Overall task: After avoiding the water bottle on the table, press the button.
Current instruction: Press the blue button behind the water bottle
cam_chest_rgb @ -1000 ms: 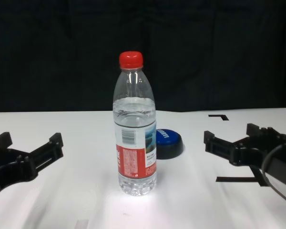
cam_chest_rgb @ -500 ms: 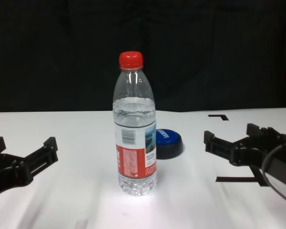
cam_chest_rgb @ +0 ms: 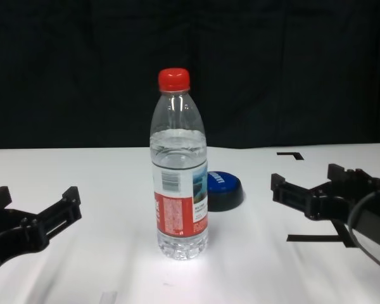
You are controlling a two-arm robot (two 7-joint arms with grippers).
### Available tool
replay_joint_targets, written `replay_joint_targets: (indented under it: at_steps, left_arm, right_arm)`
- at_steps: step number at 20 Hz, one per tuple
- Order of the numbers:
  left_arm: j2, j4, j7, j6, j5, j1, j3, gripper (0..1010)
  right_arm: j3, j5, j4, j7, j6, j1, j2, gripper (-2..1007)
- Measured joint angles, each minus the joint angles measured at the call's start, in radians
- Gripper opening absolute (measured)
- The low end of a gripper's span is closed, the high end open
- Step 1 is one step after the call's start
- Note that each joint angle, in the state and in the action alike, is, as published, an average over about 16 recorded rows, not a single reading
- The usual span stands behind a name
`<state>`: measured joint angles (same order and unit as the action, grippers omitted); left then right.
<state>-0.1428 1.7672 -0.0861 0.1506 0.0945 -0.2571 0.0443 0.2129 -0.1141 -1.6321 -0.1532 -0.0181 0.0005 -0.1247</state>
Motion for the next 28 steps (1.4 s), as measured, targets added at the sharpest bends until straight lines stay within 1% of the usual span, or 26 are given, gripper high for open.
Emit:
replay_joint_targets:
  at_steps: [6,11,18,28]
  left_arm:
    - [0.003,-0.009,-0.003,-0.001,0.002,0.012,0.004,1003]
    - [0.001,-0.021,-0.01,-0.004,0.001,0.032,0.01,1003]
    - [-0.002,-0.044,-0.019,-0.011,-0.004,0.068,0.02,1003]
    - [-0.002,-0.091,-0.022,-0.021,-0.004,0.129,0.036,1003]
  right_arm:
    - [0.0,0.0,0.0,0.0,0.0,0.0,0.0,1003]
    - [0.0,0.0,0.0,0.0,0.0,0.0,0.0,1003]
    - [0.0,0.0,0.0,0.0,0.0,0.0,0.0,1003]
    - [0.0,0.0,0.0,0.0,0.0,0.0,0.0,1003]
